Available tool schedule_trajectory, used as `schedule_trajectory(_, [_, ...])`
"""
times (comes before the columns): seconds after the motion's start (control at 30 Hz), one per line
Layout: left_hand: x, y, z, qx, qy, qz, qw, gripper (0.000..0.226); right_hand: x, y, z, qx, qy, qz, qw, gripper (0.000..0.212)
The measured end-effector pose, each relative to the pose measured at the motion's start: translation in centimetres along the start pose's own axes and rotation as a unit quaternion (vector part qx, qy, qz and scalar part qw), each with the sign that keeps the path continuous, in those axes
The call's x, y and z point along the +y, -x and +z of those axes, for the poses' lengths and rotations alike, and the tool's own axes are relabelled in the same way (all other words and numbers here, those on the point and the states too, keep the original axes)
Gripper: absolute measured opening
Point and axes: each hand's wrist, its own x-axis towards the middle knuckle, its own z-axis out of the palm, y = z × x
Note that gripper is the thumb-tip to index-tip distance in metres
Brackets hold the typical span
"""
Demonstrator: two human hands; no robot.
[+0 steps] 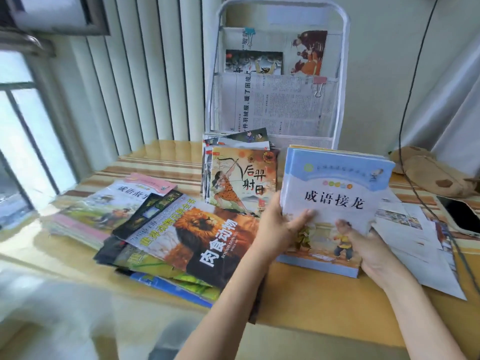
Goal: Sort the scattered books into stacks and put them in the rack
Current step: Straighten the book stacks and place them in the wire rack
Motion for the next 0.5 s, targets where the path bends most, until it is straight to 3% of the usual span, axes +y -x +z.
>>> schedule_trajectory(0.1, [1.2, -0.1, 0.2, 0.055, -0.008, -0.024, 0.998, 0.057, -1.7, 0.4, 1.8, 0.026, 0.038, -0.016, 0.999, 0.028])
schedule_trajectory(0.17, [2.3, -0.3, -0.9, 0.095, 0.026, -0.025, 0.995, 0.042, -3.5, 0.3, 3.4, 0.029, 0.069, -0.059, 0.995, 0.016])
schedule_trajectory(0.27, [4.7, -0.9, -5.4, 0.139, 0.031, -0.025, 0.989, 0.029, -6.0, -0.1, 7.4, -0.018, 0.070, -0.110, 0.991, 0.024])
schedule_trajectory(0.37, [6.7, -1.4, -13.5, 0.167, 0.010, -0.062, 0.984, 0.031, -6.3, -0.8, 12.7, -0.134, -0.065, -0.028, 0.988, 0.058])
schedule_trajectory(0.43, [7.4, -1.0, -19.6, 0.162, -0.021, -0.106, 0.981, 0.028, -5.8, -0.9, 16.9, -0.164, -0.120, 0.003, 0.979, 0.051])
schedule_trajectory(0.5, [8.0, 0.3, -24.8, 0.148, -0.048, -0.171, 0.973, 0.024, -4.3, -1.4, 21.1, -0.151, 0.012, -0.052, 0.987, 0.031])
